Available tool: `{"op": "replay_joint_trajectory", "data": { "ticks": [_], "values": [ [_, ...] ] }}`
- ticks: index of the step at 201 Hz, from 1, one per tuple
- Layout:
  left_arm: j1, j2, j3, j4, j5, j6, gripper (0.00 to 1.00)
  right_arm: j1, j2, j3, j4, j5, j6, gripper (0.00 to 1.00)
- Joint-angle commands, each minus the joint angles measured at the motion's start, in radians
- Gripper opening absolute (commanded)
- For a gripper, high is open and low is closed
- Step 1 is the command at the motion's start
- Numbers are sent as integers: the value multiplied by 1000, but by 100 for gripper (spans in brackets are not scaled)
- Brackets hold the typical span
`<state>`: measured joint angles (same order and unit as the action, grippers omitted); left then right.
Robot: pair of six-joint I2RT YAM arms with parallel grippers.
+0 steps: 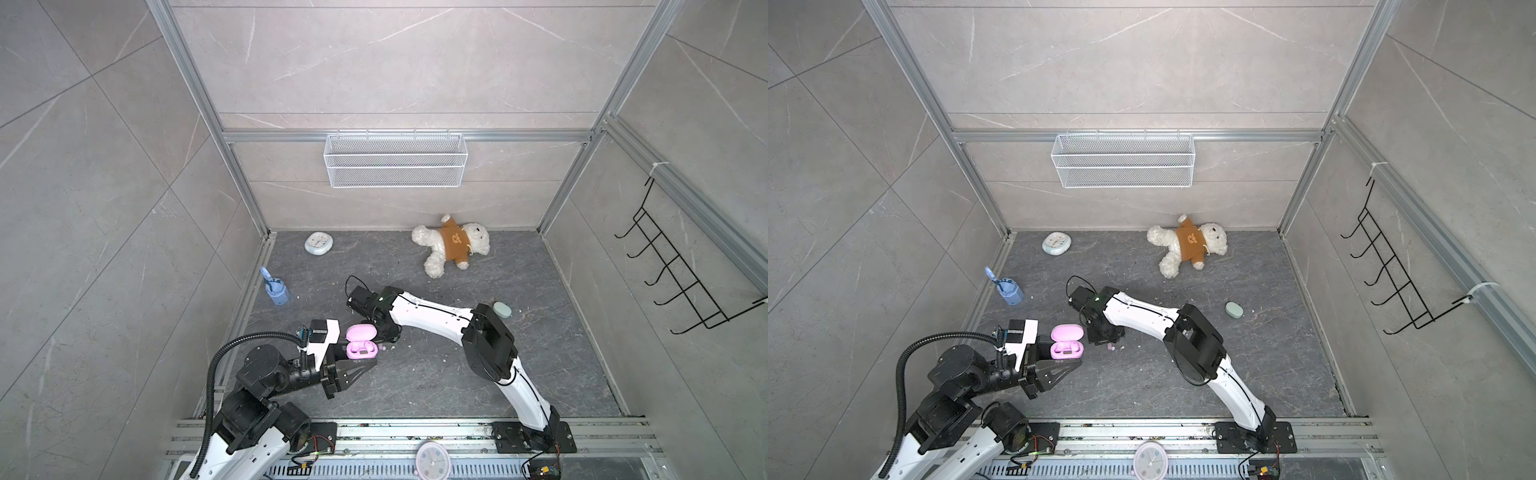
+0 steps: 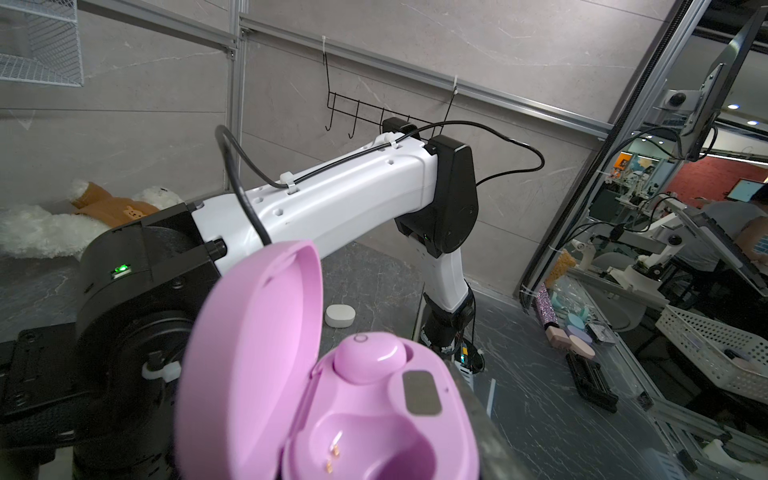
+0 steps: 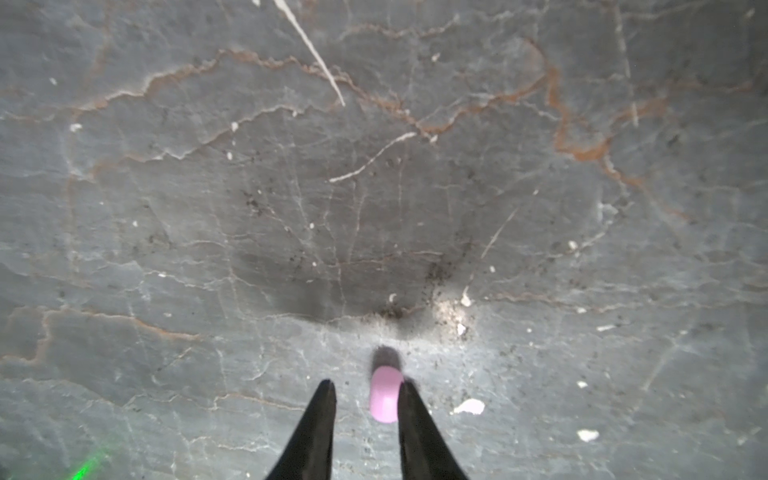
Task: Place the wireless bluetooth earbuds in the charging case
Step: 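Lower the right gripper and close it on the second pink earbud, then lift the earbud with the right gripper while the left gripper raises the case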
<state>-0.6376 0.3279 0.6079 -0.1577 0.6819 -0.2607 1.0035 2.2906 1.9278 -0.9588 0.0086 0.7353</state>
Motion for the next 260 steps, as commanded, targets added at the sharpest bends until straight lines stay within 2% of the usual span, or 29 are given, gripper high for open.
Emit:
{"op": "replay_joint_trajectory", "data": {
  "ticks": [1, 58, 109, 150, 171, 192, 260],
  "values": [
    [0, -16, 23, 11, -1, 13, 19, 7, 38, 34, -66, 31, -20, 29],
    [0, -19, 18, 11, -4, 14, 19, 12, 51, 36, -77, 31, -22, 28],
    [0, -12, 18, 17, -4, 13, 19, 12, 81, 48, -87, 22, -25, 18],
    [0, -3, 25, 12, -4, 17, 19, 12, 105, 61, -120, 16, -33, 18],
    [0, 4, 23, 18, -3, 15, 19, 12, 104, 53, -118, 16, -35, 24],
    [0, 9, 21, 26, -3, 13, 19, 12, 103, 48, -115, 13, -37, 24],
    [0, 36, 26, 35, 0, 15, 19, 8, 32, -13, -65, 31, -26, 15]
  ]
}}
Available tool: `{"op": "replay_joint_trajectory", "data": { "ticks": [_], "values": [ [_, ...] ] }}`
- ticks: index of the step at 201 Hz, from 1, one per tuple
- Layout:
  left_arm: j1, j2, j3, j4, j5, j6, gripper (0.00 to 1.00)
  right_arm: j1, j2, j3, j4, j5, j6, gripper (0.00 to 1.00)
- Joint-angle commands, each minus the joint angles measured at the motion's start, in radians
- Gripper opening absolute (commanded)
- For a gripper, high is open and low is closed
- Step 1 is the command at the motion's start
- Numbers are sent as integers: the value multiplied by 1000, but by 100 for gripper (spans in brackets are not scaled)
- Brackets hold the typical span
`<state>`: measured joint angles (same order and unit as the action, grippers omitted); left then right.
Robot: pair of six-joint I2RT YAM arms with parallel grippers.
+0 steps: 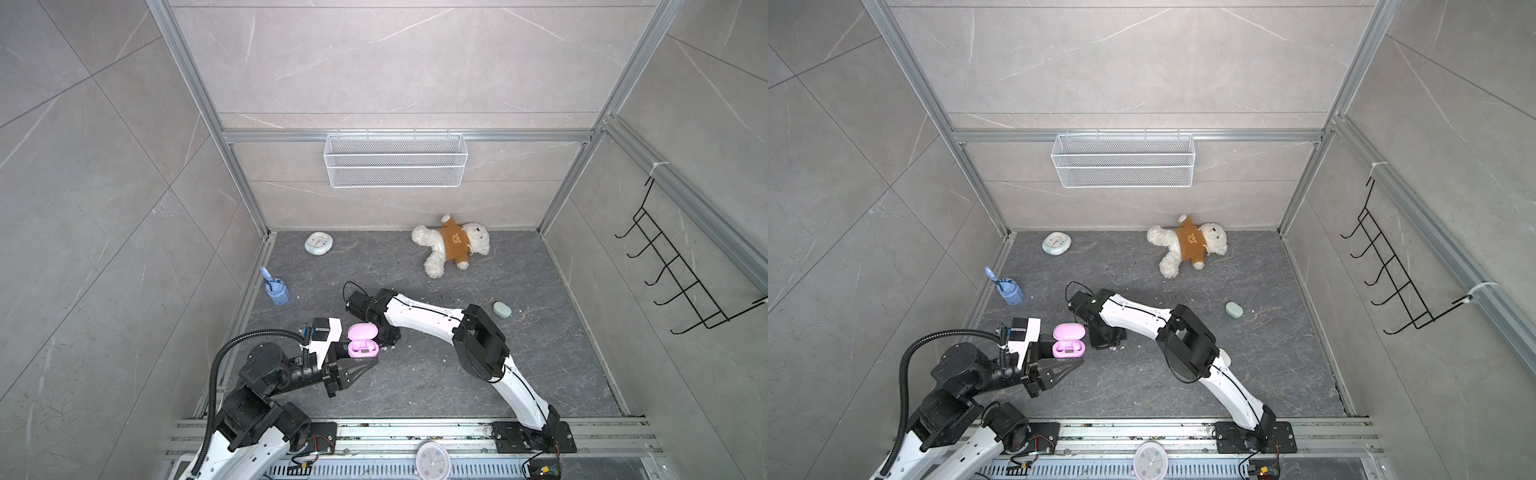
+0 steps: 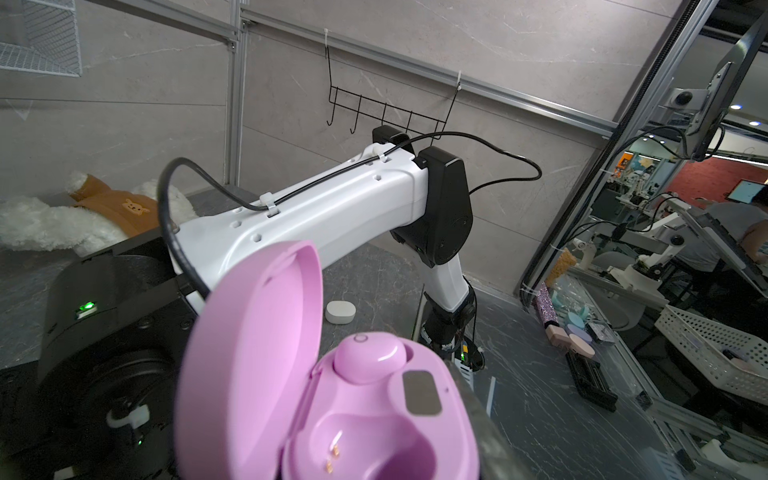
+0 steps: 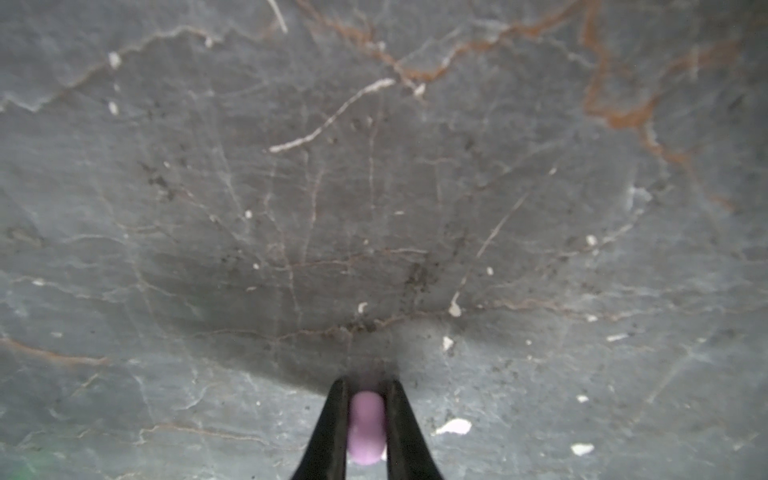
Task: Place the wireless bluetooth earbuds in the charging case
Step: 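Lift the earbud with the right gripper while the left gripper raises the case, then lower the pink earbud into the empty slot of the case held by the left gripper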
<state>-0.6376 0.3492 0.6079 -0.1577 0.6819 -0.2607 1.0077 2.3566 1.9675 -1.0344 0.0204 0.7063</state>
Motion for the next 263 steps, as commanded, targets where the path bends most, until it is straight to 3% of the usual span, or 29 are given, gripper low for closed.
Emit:
{"op": "replay_joint_trajectory", "data": {
  "ticks": [1, 58, 112, 159, 197, 263],
  "values": [
    [0, 17, 26, 36, 0, 15, 19, 3, -36, -55, 12, 19, 3, 16],
    [0, 80, 16, 109, 18, 12, 19, -61, -287, -285, 111, 8, 43, 15],
    [-2, 211, -27, 330, 35, -9, 19, -156, -690, -533, 189, -61, 105, 17],
    [-3, 414, 5, 549, 75, 0, 18, -172, -980, -482, 144, -58, 146, 18],
    [-19, 542, 49, 638, 99, 52, 18, -173, -1119, -417, 184, -115, 159, 19],
    [-65, 715, 130, 757, 138, 115, 17, -164, -1142, -407, 379, -285, 222, 19]
  ]
}}
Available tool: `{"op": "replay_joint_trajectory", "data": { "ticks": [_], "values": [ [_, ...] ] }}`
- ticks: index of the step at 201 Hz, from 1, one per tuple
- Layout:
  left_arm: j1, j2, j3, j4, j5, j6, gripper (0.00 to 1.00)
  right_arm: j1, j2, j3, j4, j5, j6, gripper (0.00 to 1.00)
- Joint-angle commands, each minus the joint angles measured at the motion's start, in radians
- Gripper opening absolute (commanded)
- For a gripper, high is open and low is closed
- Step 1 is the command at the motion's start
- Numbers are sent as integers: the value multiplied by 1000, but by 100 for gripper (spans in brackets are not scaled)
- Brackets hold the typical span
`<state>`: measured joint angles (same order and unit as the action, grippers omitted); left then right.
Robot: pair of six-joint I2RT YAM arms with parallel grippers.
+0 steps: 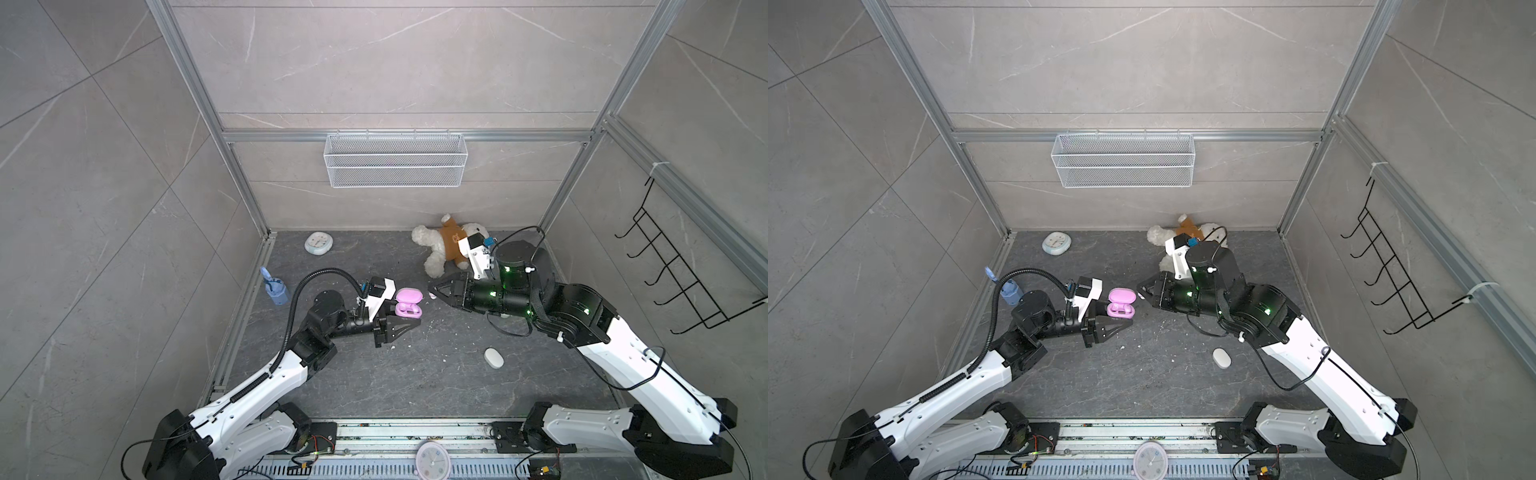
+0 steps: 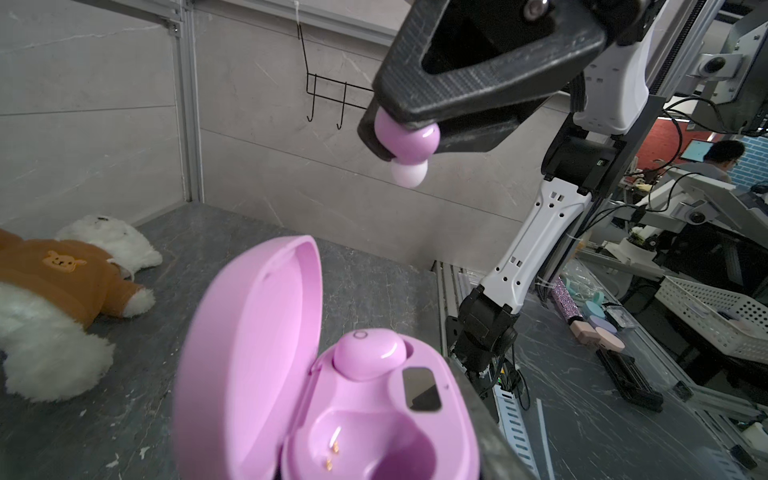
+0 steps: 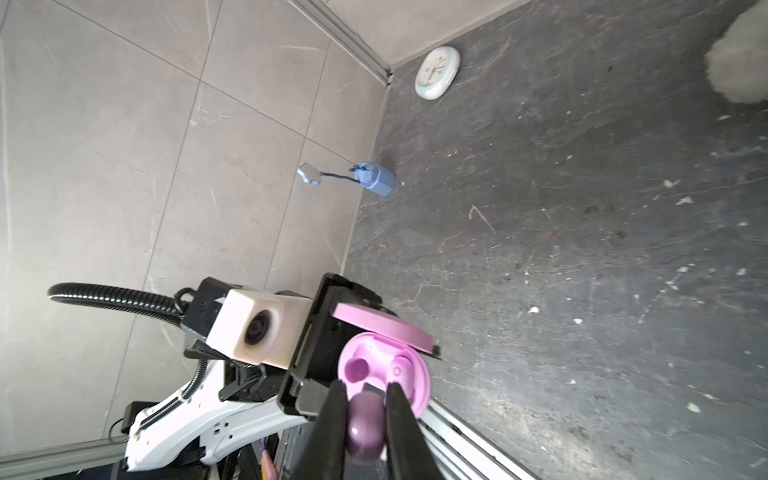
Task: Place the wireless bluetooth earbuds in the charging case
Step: 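Lower the pink earbud into the empty slot of the case held by the left gripper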
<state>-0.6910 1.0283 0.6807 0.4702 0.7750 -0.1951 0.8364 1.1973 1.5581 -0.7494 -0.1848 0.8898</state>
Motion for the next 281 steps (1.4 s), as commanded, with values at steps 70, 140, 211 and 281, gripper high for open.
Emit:
{"op": "replay_joint_trajectory", "data": {
  "ticks": [70, 140, 211, 281],
  "values": [
    [-17, 68, 93, 167, 65, 66, 17, 71, 33, -31, 164, -62, 59, 18],
    [-17, 46, 90, 174, 62, 55, 16, 93, 51, -56, 177, -38, 66, 19],
    [-18, 25, 87, 174, 57, 53, 16, 109, 48, -78, 175, -18, 80, 19],
    [-16, 10, 87, 167, 52, 59, 15, 116, 62, -76, 162, -14, 86, 19]
  ]
}}
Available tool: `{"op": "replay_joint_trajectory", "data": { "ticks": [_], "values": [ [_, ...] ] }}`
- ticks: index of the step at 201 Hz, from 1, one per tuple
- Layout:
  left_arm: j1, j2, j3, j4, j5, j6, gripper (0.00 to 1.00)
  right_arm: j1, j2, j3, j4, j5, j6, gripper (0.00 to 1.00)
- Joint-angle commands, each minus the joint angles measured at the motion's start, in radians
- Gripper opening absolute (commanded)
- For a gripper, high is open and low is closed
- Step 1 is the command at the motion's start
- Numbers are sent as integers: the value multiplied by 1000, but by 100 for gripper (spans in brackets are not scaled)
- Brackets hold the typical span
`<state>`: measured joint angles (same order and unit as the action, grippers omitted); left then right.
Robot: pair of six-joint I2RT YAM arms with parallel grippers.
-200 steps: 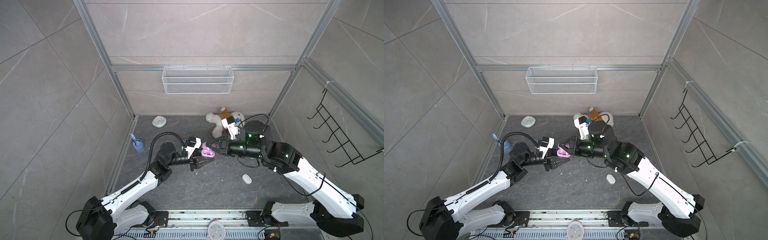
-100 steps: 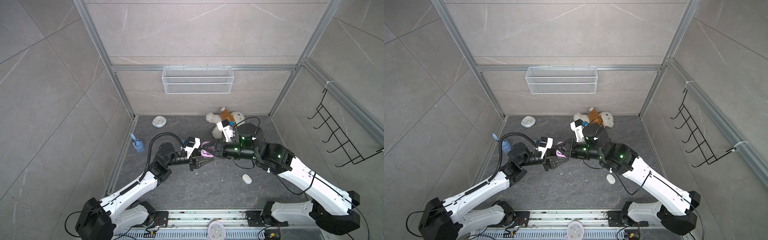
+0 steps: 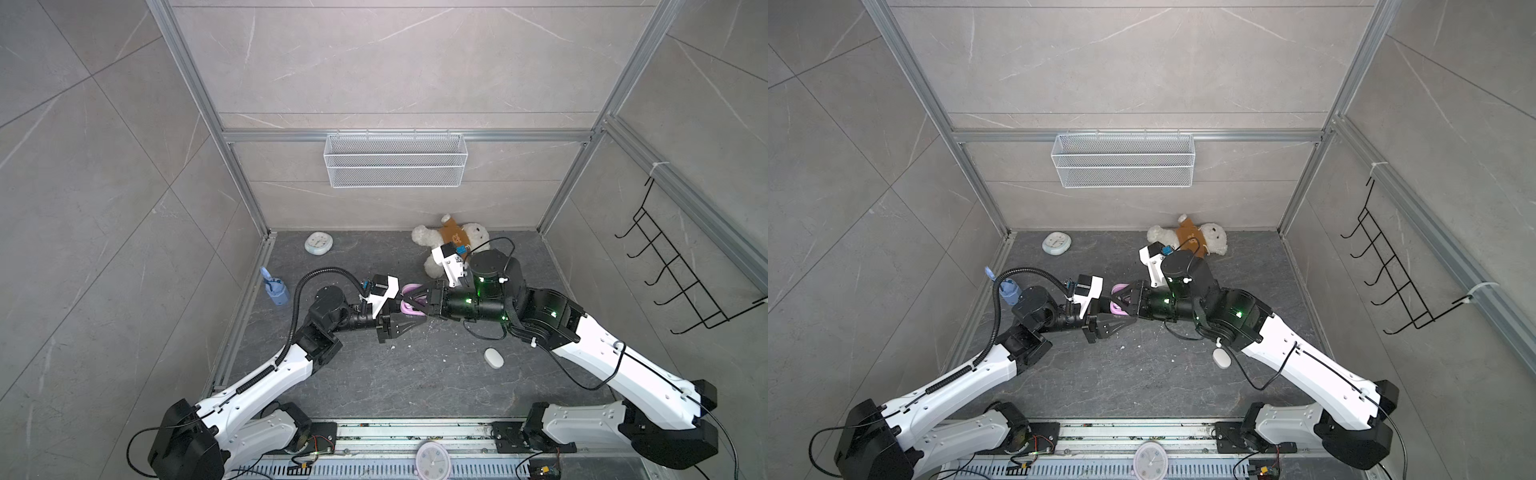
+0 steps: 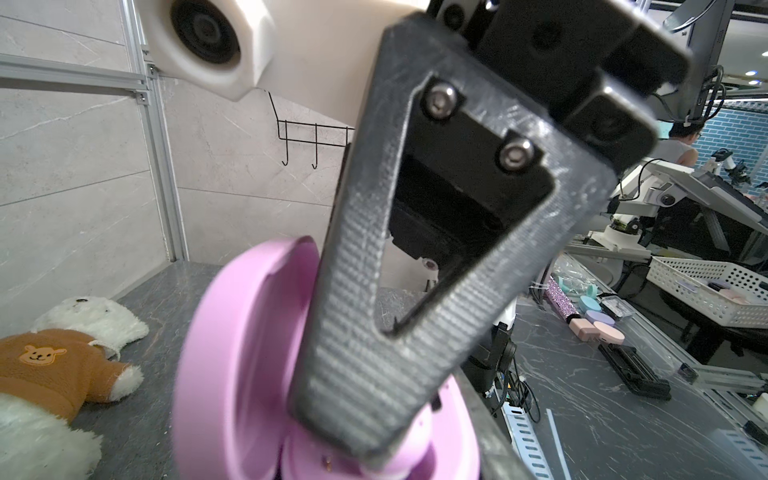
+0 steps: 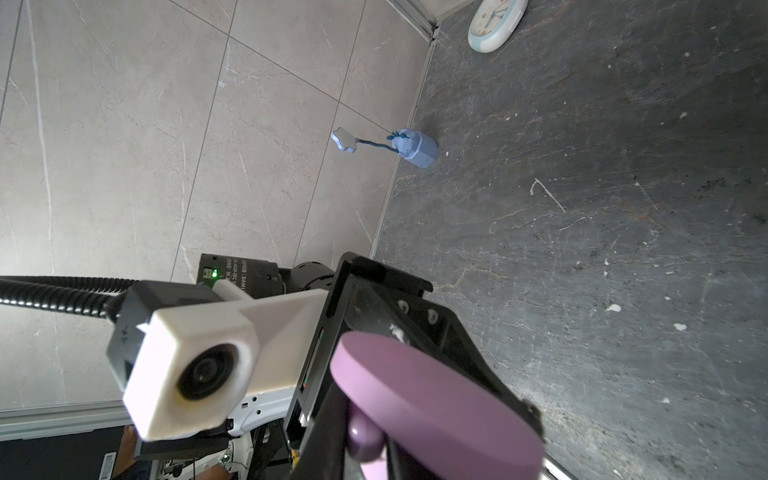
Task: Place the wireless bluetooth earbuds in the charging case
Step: 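Lower the pink earbud into the empty slot of the case held by the left gripper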
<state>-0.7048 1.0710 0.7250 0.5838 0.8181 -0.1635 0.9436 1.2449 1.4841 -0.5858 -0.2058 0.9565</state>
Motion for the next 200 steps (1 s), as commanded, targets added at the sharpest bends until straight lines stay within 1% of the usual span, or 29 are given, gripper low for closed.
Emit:
{"op": "replay_joint_trajectory", "data": {
  "ticks": [1, 17, 39, 68, 104, 188, 200],
  "values": [
    [-2, -34, 43, 53, 8, 27, 15, 9, 14, -2, -3, 7, 19, 19],
    [-3, -38, 46, 43, 6, 32, 16, 13, 16, 0, -8, 6, 21, 20],
    [-3, -42, 46, 37, 2, 38, 15, 18, 17, 5, -25, 7, 19, 27],
    [-3, -46, 44, 36, 0, 39, 15, 20, 15, 12, -45, 19, 18, 32],
    [-3, -57, 42, 24, -8, 48, 15, 22, 15, 24, -74, 27, 16, 36],
    [-4, -63, 42, 17, -12, 53, 15, 26, 16, 83, -175, 63, -19, 50],
    [-3, -63, 41, 16, -13, 52, 15, 25, 18, 100, -198, 69, -25, 50]
  ]
}}
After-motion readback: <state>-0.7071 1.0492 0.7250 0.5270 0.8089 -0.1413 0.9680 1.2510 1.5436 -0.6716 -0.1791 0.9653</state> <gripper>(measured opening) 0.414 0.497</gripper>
